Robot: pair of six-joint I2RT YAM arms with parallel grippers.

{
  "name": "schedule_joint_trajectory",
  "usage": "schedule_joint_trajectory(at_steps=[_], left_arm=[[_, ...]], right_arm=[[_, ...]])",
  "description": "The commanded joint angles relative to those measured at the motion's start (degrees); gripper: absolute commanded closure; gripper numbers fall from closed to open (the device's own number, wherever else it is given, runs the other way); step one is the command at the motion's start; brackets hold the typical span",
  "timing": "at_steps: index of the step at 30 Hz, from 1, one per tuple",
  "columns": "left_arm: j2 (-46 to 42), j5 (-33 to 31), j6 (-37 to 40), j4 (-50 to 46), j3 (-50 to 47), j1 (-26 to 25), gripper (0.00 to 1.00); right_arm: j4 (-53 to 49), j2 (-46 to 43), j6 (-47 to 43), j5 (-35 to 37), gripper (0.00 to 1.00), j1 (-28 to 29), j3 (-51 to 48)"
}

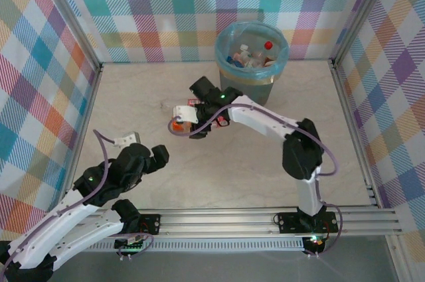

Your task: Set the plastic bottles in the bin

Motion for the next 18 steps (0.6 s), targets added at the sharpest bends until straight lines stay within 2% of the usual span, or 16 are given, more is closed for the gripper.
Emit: schedule_joint_trajectory(at_steps=[1,7,11,14,18], left_arm=[[2.26,-3.47,6.80,2.58,7.47,0.64,0.00],[13.61,-5.19,20.28,7.24,25.73,0.61,0.00],[23.14,-4.06,27.03,11.32,37.50,0.63,0.00],[28.72,-1.41,28.87,13.88,43.35,0.59,0.00],[33.82,2.31,28.23,16.92,46.38,0.59,0.00]], right_arm=[[0.67,-7.92,7.26,-6.31,0.48,-0.65,5.19],[7.76,-13.01,16.72,-7.00,0.51,-4.55,13.60],[18.05,-14.97,24.80,-6.93,0.53,-9.81,17.46],[28.78,-15.68,33.44,-8.18,0.53,-15.21,16.43],[43.38,-14.27,47.10,-8.78,0.54,-22.59,12.59]])
